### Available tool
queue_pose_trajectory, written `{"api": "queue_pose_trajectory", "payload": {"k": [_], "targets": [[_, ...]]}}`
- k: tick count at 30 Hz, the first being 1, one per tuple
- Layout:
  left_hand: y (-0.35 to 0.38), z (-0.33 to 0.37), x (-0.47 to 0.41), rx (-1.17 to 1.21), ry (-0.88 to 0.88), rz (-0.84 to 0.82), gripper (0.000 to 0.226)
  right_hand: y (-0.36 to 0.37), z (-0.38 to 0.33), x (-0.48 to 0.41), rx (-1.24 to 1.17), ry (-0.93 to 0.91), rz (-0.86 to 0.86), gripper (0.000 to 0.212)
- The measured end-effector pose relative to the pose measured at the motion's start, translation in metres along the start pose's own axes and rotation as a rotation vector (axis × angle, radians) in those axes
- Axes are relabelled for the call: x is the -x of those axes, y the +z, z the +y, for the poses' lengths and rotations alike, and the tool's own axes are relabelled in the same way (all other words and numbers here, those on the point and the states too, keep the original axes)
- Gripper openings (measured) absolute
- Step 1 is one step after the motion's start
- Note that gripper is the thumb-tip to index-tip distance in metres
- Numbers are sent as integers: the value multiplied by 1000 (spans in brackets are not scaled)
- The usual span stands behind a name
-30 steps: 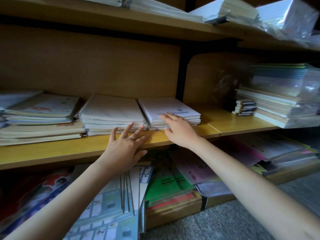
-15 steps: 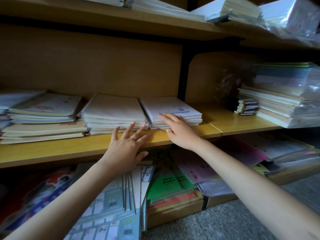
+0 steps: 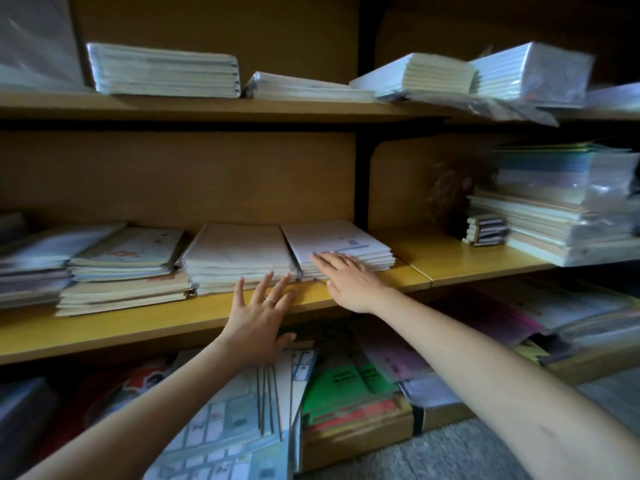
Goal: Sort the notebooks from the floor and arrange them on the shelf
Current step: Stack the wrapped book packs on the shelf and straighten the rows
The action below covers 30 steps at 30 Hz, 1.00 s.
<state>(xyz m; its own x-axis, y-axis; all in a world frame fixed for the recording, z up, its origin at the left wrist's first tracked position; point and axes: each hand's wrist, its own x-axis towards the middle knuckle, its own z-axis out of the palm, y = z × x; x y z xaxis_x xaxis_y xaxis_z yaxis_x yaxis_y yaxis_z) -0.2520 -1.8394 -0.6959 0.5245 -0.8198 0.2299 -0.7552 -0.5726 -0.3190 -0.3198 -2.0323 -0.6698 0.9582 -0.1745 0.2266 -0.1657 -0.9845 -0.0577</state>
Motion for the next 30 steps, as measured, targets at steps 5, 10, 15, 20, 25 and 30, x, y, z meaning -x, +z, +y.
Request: {"api": "queue_pose_trajectory", "payload": {"k": [5,10,15,20,25,30], "targets": [[-5,60,42,82,231,255,62,17,-14,55,-35,-157,413,60],[3,143,89,303,500,230,38,60,31,155,-194,-151,329,37],[55,225,83,558,608,-203,42,110,101,248,-286,60,44,23],[122,302,85,1044,492,-732,24,144,138,316,-368,401,-195,21],[139,352,112,1380,124,-1337,21,160,138,402,-443,650,-388,31],[146,387,154,1452,-41,-1599,112,158,113,468,-300,1324,-14,53]]}}
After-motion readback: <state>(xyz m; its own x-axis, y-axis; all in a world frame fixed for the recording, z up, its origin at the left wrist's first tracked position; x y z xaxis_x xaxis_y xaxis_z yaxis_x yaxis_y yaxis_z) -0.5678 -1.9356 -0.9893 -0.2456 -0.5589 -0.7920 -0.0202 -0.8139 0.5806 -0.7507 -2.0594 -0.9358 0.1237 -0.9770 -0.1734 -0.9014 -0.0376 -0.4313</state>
